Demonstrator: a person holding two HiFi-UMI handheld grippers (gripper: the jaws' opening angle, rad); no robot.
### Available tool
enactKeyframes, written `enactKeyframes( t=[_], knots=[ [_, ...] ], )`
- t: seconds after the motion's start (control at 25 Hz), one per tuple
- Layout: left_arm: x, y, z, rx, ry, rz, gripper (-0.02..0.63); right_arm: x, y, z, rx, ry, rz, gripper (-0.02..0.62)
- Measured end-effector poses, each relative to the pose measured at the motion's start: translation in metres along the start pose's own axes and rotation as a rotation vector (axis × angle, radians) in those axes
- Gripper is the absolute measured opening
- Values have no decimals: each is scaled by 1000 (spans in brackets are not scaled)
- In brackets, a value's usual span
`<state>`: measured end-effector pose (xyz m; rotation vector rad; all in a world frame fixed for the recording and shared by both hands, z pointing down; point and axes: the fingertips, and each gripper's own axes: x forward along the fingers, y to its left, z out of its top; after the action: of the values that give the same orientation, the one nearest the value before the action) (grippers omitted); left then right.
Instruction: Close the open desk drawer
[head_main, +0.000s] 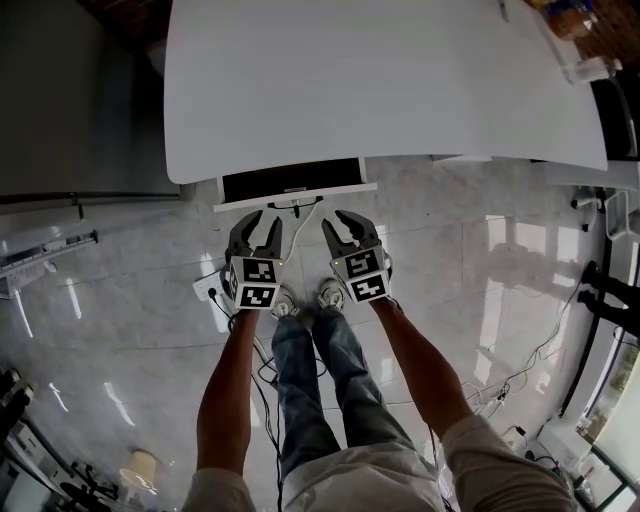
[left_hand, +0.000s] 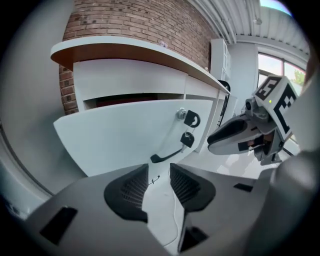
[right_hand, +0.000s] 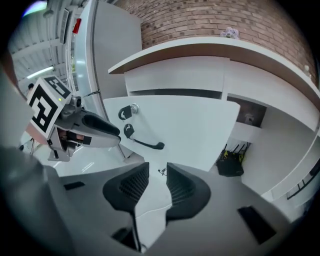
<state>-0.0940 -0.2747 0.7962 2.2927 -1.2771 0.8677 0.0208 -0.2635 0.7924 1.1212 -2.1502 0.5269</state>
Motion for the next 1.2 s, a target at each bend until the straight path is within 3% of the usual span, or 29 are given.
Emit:
enactKeyframes(
  t=[0.32,0.48,1.2],
  knots=[
    [15,-1,5,69,24,-33,143,23,-3,14,-131,50,14,120],
    [16,-3,5,61,27,-36,140,29,-1,21,-168,51,30,115],
    [20,6,8,38,41,-26,109,35,-3,27,-157,65,11,94]
  ],
)
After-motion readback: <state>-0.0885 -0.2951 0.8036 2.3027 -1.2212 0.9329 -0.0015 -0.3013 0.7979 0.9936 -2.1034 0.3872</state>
